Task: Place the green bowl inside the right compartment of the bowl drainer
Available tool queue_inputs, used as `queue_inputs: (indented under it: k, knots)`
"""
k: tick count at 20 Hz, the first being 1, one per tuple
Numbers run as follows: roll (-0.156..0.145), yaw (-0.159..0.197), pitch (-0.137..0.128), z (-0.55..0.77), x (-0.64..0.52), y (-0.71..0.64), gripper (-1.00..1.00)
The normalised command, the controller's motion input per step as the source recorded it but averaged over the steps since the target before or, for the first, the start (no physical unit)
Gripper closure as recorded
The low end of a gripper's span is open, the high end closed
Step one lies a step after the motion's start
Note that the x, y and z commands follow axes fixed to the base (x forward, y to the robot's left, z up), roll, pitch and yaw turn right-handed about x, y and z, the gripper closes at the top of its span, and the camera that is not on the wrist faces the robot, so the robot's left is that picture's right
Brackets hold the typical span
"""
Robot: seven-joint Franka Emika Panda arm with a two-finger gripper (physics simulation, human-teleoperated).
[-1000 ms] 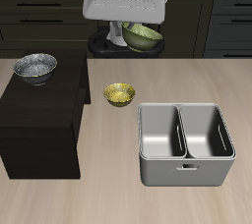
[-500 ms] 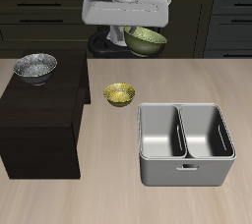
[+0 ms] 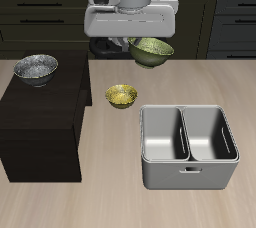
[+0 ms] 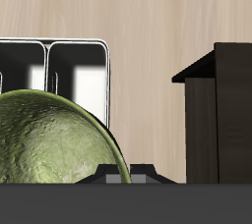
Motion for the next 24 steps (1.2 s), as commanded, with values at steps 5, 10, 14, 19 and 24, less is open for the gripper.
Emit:
queue_inputs:
  k: [5, 10, 14, 19, 24]
  knots:
    - [-0.022, -0.02, 0.019, -0.07, 0.16, 0.0, 1.0]
    - [0.023, -0.037, 0.025, -0.06, 0.09, 0.03, 1.0]
    - [0.083, -0.036, 0.013, -0.06, 0.11, 0.2, 1.0]
    - [0.016, -0.005, -0.001, -0.05, 0.0, 0.17, 1.0]
    - [0.001, -0.007, 0.009, -0.07, 0.03, 0.0, 1.0]
